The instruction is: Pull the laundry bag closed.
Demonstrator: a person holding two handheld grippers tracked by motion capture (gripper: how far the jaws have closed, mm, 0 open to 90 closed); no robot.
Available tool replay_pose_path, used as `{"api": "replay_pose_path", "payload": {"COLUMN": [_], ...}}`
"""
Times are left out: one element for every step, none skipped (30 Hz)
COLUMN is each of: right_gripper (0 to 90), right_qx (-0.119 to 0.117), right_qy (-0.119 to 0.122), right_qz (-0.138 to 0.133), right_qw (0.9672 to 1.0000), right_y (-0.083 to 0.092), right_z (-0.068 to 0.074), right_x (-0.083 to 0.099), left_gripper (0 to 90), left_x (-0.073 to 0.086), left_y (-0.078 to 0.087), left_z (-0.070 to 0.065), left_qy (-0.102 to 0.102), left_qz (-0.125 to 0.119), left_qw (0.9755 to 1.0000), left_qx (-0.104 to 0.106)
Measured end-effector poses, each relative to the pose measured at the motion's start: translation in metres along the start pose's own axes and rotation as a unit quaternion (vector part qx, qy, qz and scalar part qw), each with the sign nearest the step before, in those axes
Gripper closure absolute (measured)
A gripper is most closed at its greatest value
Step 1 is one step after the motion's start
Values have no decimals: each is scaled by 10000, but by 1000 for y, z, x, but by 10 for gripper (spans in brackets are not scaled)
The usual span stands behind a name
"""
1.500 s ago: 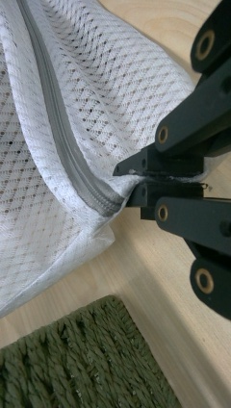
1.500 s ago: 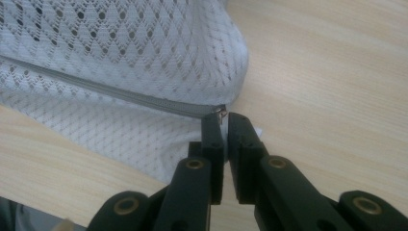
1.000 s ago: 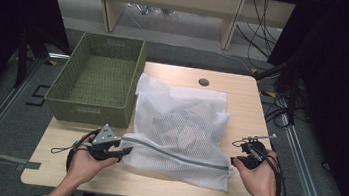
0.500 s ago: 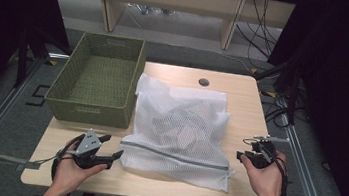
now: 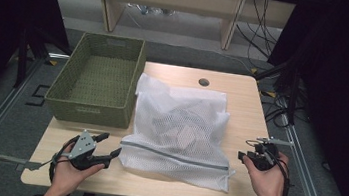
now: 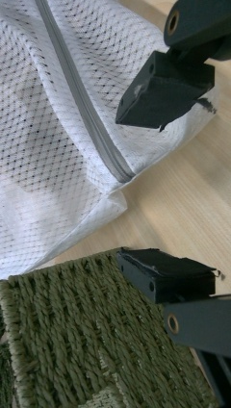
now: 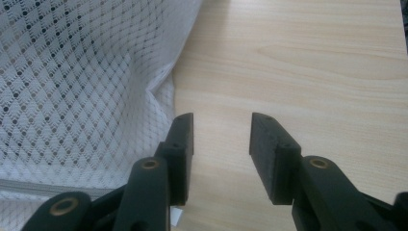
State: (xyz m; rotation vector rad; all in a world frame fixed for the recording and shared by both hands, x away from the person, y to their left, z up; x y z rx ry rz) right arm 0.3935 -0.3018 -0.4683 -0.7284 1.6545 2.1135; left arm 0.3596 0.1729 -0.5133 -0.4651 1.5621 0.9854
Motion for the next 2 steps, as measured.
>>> {"api": "replay_pose_path", "payload": {"right_gripper": [621, 620], "right_qx": [-92, -60], "right_qy": [197, 188], "right_qz": [-53, -1], "right_qw": [9998, 9998], "right_y": [-1, 0], "right_z": [-3, -3], "right_x": [-1, 0], "left_gripper": [301, 301], "left_x": [0, 0], "left_y": [0, 0], "left_z": [0, 0], "left_qy": [1, -5], "left_qz": [-4, -2], "left_qw": [10000, 10000], "left_qx": [-2, -33]}}
Point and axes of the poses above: each handheld gripper's, and its own axes: y roughly backward along the jaws, x roughly out of its underside, z roughly to its left, the point moved 4 cm from there along -y, roughly forward along the jaws, and after that the axes turned 3 degrees about -x, right-handed, at the moved point
